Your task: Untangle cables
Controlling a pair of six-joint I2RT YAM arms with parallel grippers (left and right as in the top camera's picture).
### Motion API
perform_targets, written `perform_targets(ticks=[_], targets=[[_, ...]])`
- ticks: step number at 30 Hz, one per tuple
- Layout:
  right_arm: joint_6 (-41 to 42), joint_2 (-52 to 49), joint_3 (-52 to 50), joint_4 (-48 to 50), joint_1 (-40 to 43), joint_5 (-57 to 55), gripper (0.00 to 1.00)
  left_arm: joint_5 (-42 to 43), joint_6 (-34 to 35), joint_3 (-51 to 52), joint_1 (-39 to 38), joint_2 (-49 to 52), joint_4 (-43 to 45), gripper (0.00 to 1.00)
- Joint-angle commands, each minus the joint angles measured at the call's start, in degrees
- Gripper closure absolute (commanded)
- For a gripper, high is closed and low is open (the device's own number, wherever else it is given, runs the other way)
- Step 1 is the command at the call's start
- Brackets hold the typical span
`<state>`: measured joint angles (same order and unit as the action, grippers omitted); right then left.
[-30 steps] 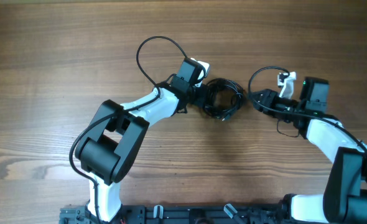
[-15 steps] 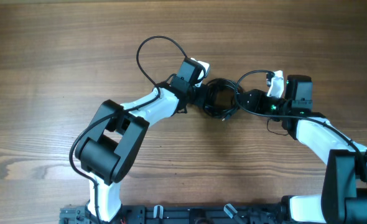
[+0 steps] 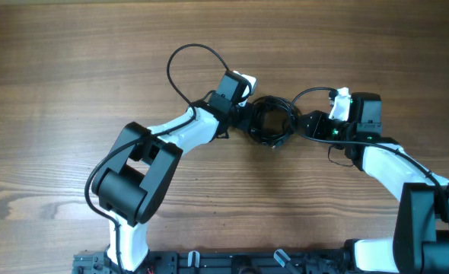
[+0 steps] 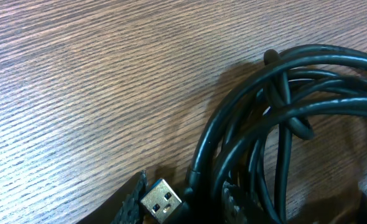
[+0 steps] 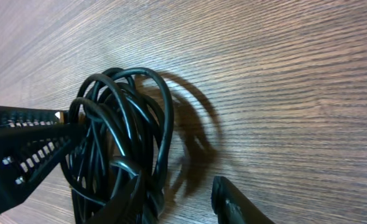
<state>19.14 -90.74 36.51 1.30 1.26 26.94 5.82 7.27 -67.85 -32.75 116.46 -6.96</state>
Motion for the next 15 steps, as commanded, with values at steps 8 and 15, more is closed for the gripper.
perform_targets(ticks=[8, 15], targets=[[-7.2, -3.3, 0.5, 2.8, -5.0, -3.3, 0.63, -2.9, -1.1, 1.5, 1.0, 2.7, -1.3, 0.62], [-14.2, -3.3, 0.5, 4.0, -6.1, -8.2, 0.66, -2.9, -1.1, 1.5, 1.0, 2.7, -1.3, 0.62]])
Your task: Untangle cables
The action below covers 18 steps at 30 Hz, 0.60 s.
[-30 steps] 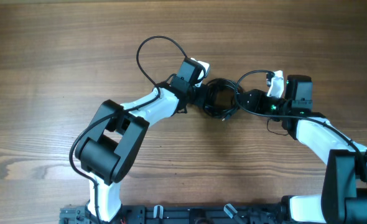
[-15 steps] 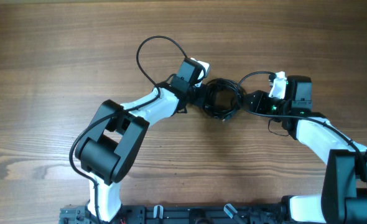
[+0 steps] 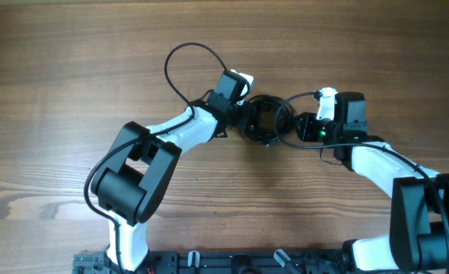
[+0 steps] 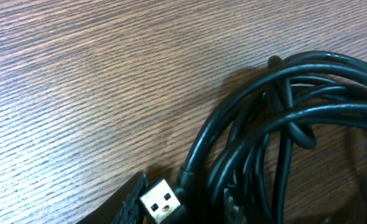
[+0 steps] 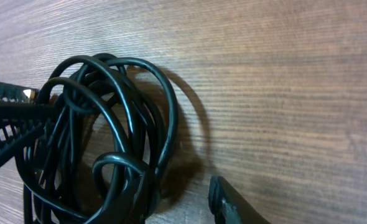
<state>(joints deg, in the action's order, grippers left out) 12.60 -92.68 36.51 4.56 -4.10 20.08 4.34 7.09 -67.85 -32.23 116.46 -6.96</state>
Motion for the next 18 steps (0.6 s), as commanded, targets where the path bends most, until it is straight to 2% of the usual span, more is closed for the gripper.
perform_targets(ticks=[1, 9, 18], targets=[[-9.6, -1.3, 0.5, 0.6, -1.0, -0.6, 0.66, -1.4, -0.9, 1.5, 0.5, 2.7, -1.3, 0.62], [-21.7, -1.3, 0.5, 0.5, -4.2, -0.1, 0.62, -1.4, -0.9, 1.5, 0.5, 2.7, -1.3, 0.62], [-20.2, -2.0, 0.5, 3.0, -4.8, -0.6, 0.63, -1.4, -0.9, 1.5, 0.5, 2.7, -1.3, 0.62]])
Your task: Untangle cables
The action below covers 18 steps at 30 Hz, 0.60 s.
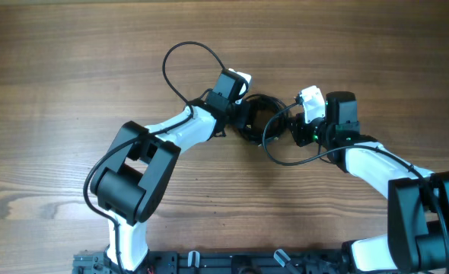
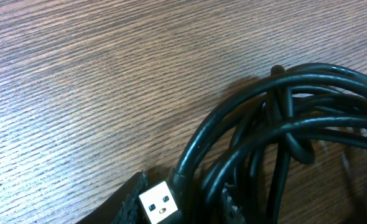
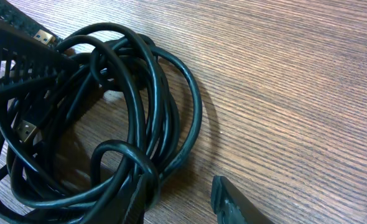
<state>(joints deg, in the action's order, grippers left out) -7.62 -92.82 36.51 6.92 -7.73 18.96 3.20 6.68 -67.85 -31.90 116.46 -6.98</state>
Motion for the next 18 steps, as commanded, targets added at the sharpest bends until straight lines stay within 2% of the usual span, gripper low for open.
perform_targets(ticks=[1, 7, 10, 18], targets=[[0.5, -2.4, 0.5, 0.8, -1.3, 0.2, 0.63, -0.3, -0.5, 1.5, 0.2, 2.7, -1.3, 0.62], [3.5, -5.6, 0.5, 5.8, -1.5, -0.3, 0.64, -0.3, -0.5, 1.5, 0.2, 2.7, -1.3, 0.62], [6.8, -6.9, 0.5, 8.0, -1.5, -4.5, 0.64, -0.3, -0.5, 1.5, 0.2, 2.7, -1.3, 0.62], [6.8, -8.9, 0.5, 10.9, -3.8, 2.6, 0.63, 0.4, -0.5, 1.5, 0.2, 2.7, -1.0, 0.62]])
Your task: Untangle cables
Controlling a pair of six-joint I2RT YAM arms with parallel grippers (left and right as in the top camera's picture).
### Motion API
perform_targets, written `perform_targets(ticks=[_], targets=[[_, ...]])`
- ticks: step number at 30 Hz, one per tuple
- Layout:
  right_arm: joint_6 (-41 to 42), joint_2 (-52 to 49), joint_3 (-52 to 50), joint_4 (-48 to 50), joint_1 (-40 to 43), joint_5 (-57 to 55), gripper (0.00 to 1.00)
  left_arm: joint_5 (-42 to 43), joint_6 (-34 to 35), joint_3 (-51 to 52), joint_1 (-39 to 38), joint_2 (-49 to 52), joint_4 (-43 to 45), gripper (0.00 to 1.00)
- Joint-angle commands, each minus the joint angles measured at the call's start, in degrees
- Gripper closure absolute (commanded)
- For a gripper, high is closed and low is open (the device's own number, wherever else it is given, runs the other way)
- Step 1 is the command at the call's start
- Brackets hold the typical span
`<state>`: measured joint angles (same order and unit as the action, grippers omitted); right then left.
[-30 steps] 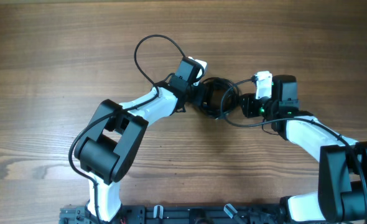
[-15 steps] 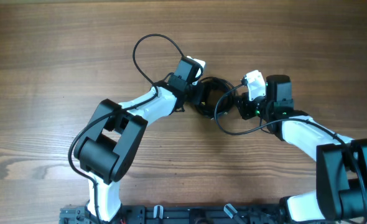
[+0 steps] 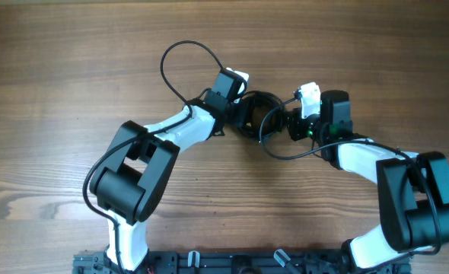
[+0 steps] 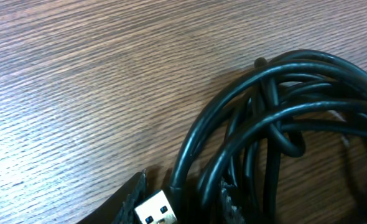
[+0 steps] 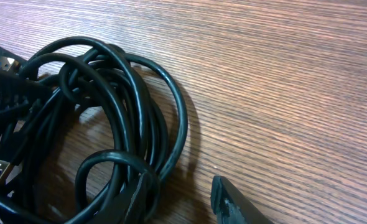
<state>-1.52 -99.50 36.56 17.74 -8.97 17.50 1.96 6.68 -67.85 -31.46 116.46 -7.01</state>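
Note:
A black cable tangle [image 3: 256,114] lies mid-table between both grippers. My left gripper [image 3: 243,116] is at its left side. In the left wrist view the left gripper [image 4: 180,200] is shut on several cable strands, and a silver USB plug [image 4: 154,212] sits between the fingers. My right gripper [image 3: 285,123] is at the tangle's right side. In the right wrist view the right gripper [image 5: 180,199] is open. Its left finger [image 5: 137,198] pokes through a small cable loop [image 5: 112,165], while its right finger [image 5: 232,202] rests over bare wood.
One thin cable loop [image 3: 185,67] arcs out to the upper left of the tangle. Another slack loop [image 3: 285,152] hangs below the right wrist. The wooden table [image 3: 57,91] extends all around.
My right gripper has shifted a little left, closer to the tangle. The USB plug sits slightly lower between the left fingers. Both grippers are unchanged in state.
At first my right gripper stood open to the right of the tangle, and the left was shut on its left side. At each later moment the right gripper was further left. A slack loop now lies below the right wrist.

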Motion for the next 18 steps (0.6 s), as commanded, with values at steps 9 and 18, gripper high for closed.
perform_targets(ticks=[9, 18], targets=[[3.2, -9.1, 0.5, 9.5, -2.9, 3.6, 0.60, 2.1, -0.5, 1.5, -0.2, 2.7, -0.9, 0.62], [3.3, -11.2, 0.5, 18.9, -2.6, -3.6, 0.89, 2.1, -0.5, 1.5, -0.2, 2.7, -0.9, 0.62]])
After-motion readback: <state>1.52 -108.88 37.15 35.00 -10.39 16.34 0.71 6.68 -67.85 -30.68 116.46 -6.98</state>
